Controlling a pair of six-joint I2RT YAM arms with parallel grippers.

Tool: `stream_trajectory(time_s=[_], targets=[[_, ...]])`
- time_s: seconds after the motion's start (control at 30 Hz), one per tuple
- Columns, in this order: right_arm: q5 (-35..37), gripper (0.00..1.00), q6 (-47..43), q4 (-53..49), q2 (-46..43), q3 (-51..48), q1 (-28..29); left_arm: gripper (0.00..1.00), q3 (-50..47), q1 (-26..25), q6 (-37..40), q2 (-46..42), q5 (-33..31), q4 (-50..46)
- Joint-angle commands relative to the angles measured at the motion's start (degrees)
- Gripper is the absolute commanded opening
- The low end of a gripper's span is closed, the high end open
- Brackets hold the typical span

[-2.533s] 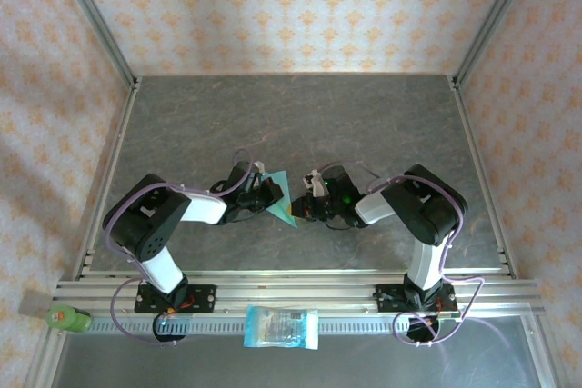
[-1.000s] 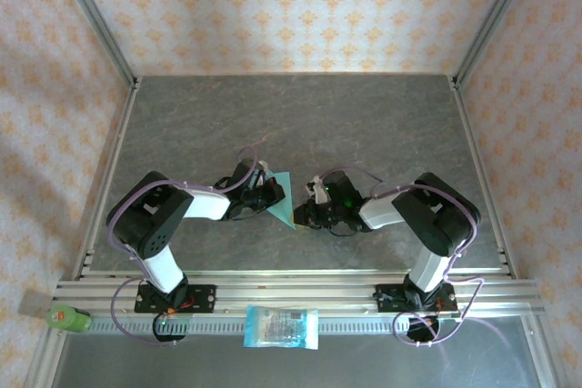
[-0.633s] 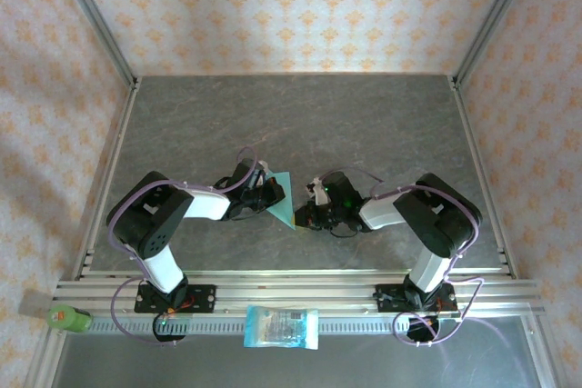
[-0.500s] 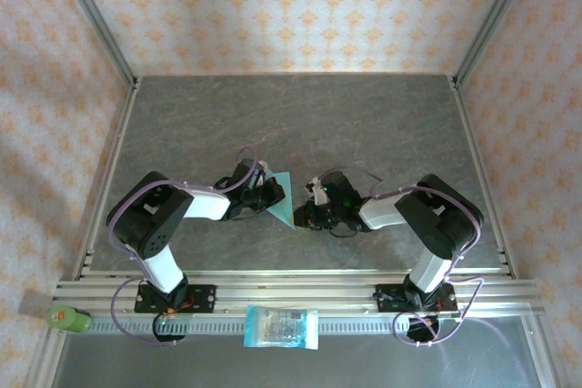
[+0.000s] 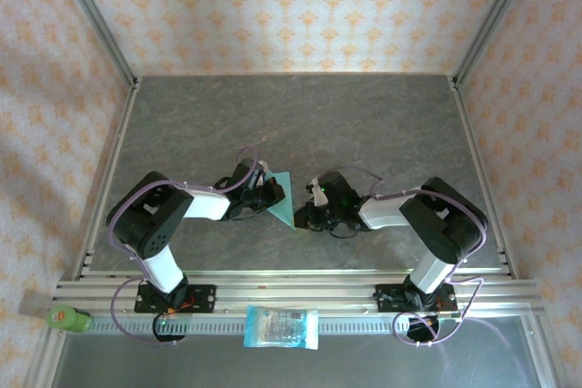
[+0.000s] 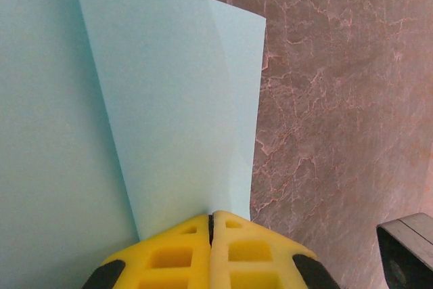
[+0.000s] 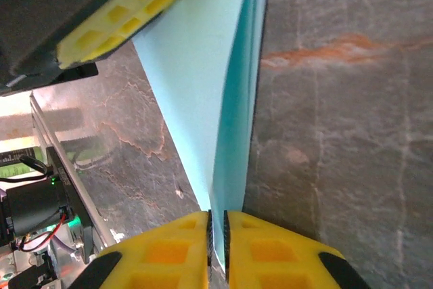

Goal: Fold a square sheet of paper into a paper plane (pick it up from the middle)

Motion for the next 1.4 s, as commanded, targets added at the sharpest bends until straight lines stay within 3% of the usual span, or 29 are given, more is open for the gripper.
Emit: stream_trajectory(time_s=[0.0, 0.2, 0.3, 0.4, 0.5, 0.57, 0.73, 0.8, 0.9, 0.97, 1.13, 1.23, 1.37], targets=[[1.8, 0.13, -0.8, -6.3, -0.6, -1.8, 0.4, 0.06, -1.2, -0.2, 1.4, 1.5, -2.4, -3.8], [1.7, 0.00, -0.9, -6.2, 0.9, -2.0, 0.9, 0.06, -1.4, -0.2, 1.3, 1.4, -2.2, -3.5], [1.8, 0.00, -1.1, -7.1, 0.7, -1.5, 1.1, 0.06, -1.5, -0.3, 1.3, 1.2, -2.3, -3.6], [2.4, 0.10, -1.3, -8.6, -0.3, -0.9, 1.1, 0.06, -1.5, -0.2, 1.4, 1.0, -2.5, -3.6], [2.4, 0.14, -1.3, -9.4, -1.5, -0.6, 1.2, 0.06, -1.5, -0.2, 1.3, 1.1, -2.4, -3.7], [1.9, 0.13, -1.5, -9.6, -1.5, -0.9, 1.4, 0.06, -1.6, -0.2, 1.3, 1.1, -2.4, -3.6], [1.4, 0.00, -2.4, -9.9, 0.9, -1.2, 1.8, 0.06, -1.7, -0.2, 1.2, 1.3, -2.2, -3.3], [1.4, 0.00, -2.4, -10.0, 0.9, -1.1, 1.9, 0.06, -1.8, -0.3, 1.1, 1.1, -2.2, -3.3], [2.6, 0.11, -2.9, -11.7, -0.2, -0.4, 1.9, 0.06, -2.0, -0.3, 1.1, 0.8, -2.5, -3.4], [2.9, 0.12, -3.3, -12.4, -1.0, 0.0, 1.9, 0.06, -2.0, -0.3, 1.2, 0.7, -2.5, -3.5], [2.3, 0.00, -4.0, -12.9, 0.5, -0.4, 2.0, 0.06, -2.5, -0.3, 1.0, 0.7, -2.4, -2.9], [2.7, 0.00, -4.3, -13.7, 0.5, -0.5, 2.1, 0.06, -2.5, -0.3, 1.0, 0.7, -2.5, -3.0], [4.3, 0.13, -4.5, -14.9, -3.9, 0.6, 2.0, 0.06, -2.5, -0.3, 1.1, 0.7, -2.5, -3.2]])
